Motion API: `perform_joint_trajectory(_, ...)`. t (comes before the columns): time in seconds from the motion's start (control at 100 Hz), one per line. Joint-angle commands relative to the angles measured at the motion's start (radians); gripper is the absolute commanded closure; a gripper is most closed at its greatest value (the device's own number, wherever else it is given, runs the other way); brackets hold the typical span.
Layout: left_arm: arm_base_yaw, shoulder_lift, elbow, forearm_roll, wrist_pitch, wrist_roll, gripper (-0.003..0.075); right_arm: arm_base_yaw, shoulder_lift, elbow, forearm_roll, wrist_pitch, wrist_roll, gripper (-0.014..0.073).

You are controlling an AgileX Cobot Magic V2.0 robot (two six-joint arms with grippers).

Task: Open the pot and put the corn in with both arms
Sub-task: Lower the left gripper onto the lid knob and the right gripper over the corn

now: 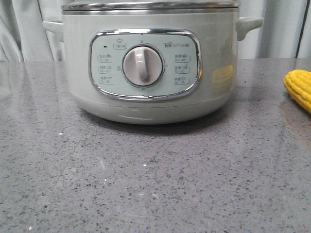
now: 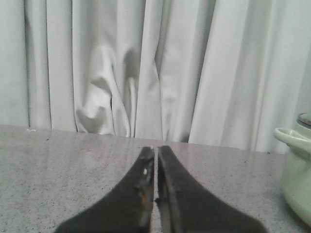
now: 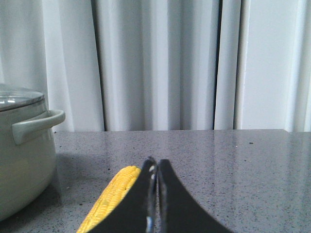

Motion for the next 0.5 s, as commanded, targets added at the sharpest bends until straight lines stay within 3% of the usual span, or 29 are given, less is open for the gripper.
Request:
perform_joint_trajectory(0.0, -0.001, 0.0, -0.095, 0.052, 0.008, -0.007, 0.0741, -0.008, -0.013, -0.01, 0.007, -0.057, -0.004, 0.0651)
perform_joint_trajectory(0.08, -0.001, 0.038, -0.173, 0.077, 0.083, -0.007, 0.0741, -0.008, -0.013, -0.056, 0.007, 0.025, -0.004, 0.0651)
perform_joint_trajectory(0.3, -0.001, 0.201, -0.33, 0.077, 0.084, -0.007, 0.0741, -0.008, -0.002, -0.195, 0.007, 0.284, -0.004, 0.0651)
perform_joint_trajectory(0.49, -0.001, 0.326, -0.395, 0.077, 0.074, -0.007, 0.0741, -0.008, 0.126, -0.3, 0.055, 0.404, -0.004, 0.0651)
